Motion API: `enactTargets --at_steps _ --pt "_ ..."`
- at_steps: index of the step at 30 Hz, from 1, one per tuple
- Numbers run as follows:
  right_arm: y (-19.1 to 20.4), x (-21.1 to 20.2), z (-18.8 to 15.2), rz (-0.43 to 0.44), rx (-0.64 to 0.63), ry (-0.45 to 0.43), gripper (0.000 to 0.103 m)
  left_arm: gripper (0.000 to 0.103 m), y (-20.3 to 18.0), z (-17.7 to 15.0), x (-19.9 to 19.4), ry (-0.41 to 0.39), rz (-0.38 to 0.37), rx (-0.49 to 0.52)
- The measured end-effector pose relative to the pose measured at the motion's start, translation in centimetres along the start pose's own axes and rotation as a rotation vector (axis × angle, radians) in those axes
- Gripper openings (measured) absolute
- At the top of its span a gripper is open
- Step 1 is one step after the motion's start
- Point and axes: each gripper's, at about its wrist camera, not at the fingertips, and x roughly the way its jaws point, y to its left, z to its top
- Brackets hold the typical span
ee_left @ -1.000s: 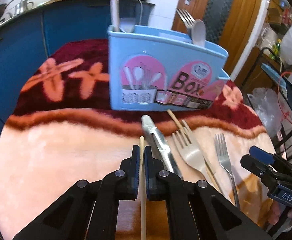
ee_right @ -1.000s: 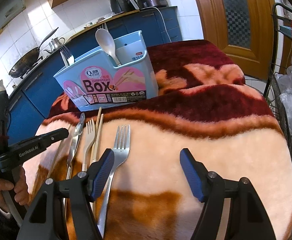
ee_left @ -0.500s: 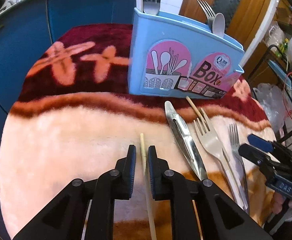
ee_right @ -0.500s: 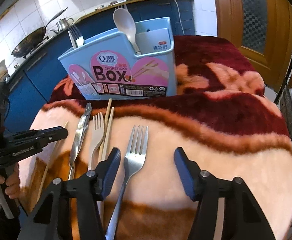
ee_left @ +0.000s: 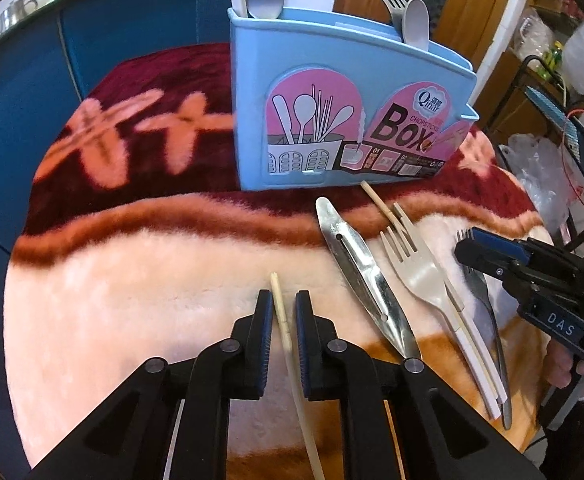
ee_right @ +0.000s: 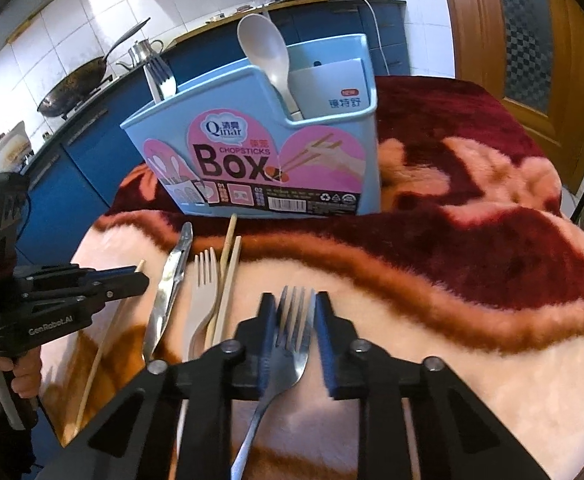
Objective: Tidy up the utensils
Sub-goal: 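Lift the wooden chopstick and silver fork and lower them into the Box holder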
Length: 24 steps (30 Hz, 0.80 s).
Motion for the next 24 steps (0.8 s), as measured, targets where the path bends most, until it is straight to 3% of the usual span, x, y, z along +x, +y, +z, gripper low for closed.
enactTargets --at_steps 6,10,24 --pt "0.0 -1.0 -0.4 0.047 0.036 -0.049 0.007 0.004 0.9 -0.5 -0.8 -0.072 -0.098 -0.065" --pt "0.9 -3.1 -0.5 0.032 -0.001 -0.145 0.006 0.004 0.4 -0.7 -2.8 -0.168 -0.140 -0.065" --pt "3.9 -10.1 1.3 -0.094 -0.111 -0.475 0.003 0.004 0.5 3.1 -10.8 -0.555 -0.067 -0.123"
